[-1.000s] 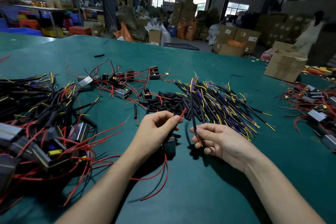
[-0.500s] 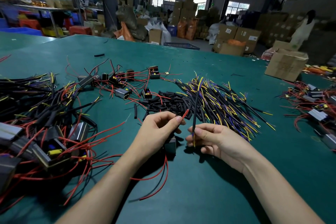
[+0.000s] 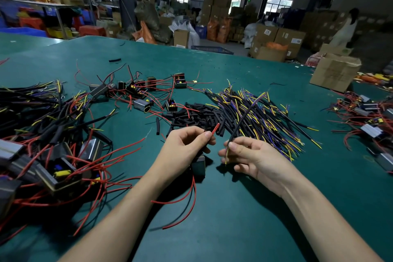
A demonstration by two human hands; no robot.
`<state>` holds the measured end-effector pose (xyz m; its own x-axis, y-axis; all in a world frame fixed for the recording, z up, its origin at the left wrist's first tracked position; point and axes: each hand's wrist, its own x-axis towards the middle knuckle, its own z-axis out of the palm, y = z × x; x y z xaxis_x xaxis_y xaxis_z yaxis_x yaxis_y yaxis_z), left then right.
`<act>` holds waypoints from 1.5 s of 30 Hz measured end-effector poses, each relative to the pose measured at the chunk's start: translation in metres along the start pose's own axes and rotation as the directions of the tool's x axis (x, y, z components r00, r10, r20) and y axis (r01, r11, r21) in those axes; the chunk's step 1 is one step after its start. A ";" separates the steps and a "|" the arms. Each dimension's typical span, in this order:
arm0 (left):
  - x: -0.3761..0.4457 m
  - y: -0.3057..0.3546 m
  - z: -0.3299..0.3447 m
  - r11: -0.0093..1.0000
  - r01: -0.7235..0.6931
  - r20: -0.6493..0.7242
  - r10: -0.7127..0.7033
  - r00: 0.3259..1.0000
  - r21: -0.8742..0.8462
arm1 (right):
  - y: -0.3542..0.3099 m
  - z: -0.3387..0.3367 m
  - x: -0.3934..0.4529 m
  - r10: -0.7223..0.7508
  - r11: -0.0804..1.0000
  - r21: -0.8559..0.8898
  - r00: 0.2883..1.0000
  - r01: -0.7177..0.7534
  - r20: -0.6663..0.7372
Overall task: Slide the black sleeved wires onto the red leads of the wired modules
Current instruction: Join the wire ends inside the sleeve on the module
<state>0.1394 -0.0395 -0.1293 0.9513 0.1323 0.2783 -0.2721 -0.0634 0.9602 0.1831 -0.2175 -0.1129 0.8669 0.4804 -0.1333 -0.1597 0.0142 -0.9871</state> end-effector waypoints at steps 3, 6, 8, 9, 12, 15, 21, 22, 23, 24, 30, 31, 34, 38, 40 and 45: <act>0.000 0.000 0.000 1.000 0.003 -0.008 -0.003 1.000 0.007 | 0.003 -0.005 0.002 -0.332 0.764 -0.605 0.941 0.225 -0.070; 0.000 0.002 0.001 1.000 -0.002 -0.041 0.001 0.999 -0.023 | 0.003 -0.007 0.000 -0.467 0.563 -0.759 0.884 0.327 0.035; 0.000 0.004 0.001 0.999 -0.032 -0.052 0.030 0.998 -0.041 | 0.004 -0.009 -0.001 -0.477 0.513 -0.790 0.877 0.338 0.065; -0.001 0.004 0.001 0.998 -0.035 -0.050 0.033 0.998 -0.042 | 0.005 -0.011 -0.001 -0.475 0.492 -0.803 0.877 0.336 0.077; -0.001 0.005 0.002 0.999 -0.025 -0.047 0.024 0.999 -0.024 | 0.005 -0.015 0.000 -0.465 0.453 -0.831 0.881 0.323 0.089; 0.000 0.004 0.002 1.000 -0.016 -0.054 0.015 0.998 -0.017 | 0.004 -0.017 -0.001 -0.454 0.426 -0.856 0.887 0.293 0.078; -0.001 0.004 0.003 1.000 0.018 -0.053 -0.018 0.998 -0.003 | 0.004 -0.017 -0.001 -0.459 0.442 -0.854 0.887 0.274 0.047; 0.000 0.004 0.003 0.999 0.035 -0.057 -0.035 0.998 0.002 | 0.004 -0.017 0.000 -0.468 0.464 -0.847 0.884 0.260 0.015; 0.000 0.004 0.003 0.999 0.054 -0.063 -0.054 0.997 -0.004 | 0.003 -0.018 0.001 -0.480 0.489 -0.839 0.877 0.237 -0.032; 0.001 0.003 0.003 0.997 0.067 -0.071 -0.068 0.995 -0.023 | 0.001 -0.020 0.003 -0.495 0.516 -0.833 0.864 0.201 -0.098; 0.003 0.000 0.003 0.997 0.071 -0.081 -0.074 0.994 -0.040 | -0.066 -0.054 0.029 -0.624 0.526 -0.845 0.630 -0.100 -0.463; 0.003 -0.001 0.002 0.997 0.069 -0.082 -0.072 0.994 -0.038 | -0.077 -0.060 0.032 -0.622 0.467 -0.860 0.614 -0.207 -0.486; 0.004 -0.002 0.002 0.998 0.061 -0.081 -0.063 0.995 -0.032 | -0.084 -0.063 0.040 -0.695 0.349 -0.884 0.547 -0.312 -0.467; 0.004 -0.003 0.002 0.997 0.068 -0.074 -0.070 0.995 -0.027 | -0.049 -0.056 0.057 -0.641 0.210 -0.936 0.683 -0.281 -0.349; 0.004 -0.003 0.002 0.997 0.073 -0.072 -0.074 0.995 -0.020 | -0.038 -0.056 0.067 -0.569 0.231 -0.922 0.725 -0.312 -0.388; 0.004 -0.003 0.000 0.997 0.080 -0.065 -0.080 0.995 -0.004 | -0.030 -0.056 0.090 -0.507 0.176 -0.876 0.722 -0.449 -0.471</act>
<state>0.1441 -0.0393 -0.1316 0.9586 0.2014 0.2013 -0.1955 -0.0488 0.9795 0.2921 -0.2241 -0.1007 0.9291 -0.0739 0.3623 -0.0033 -0.9815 -0.1917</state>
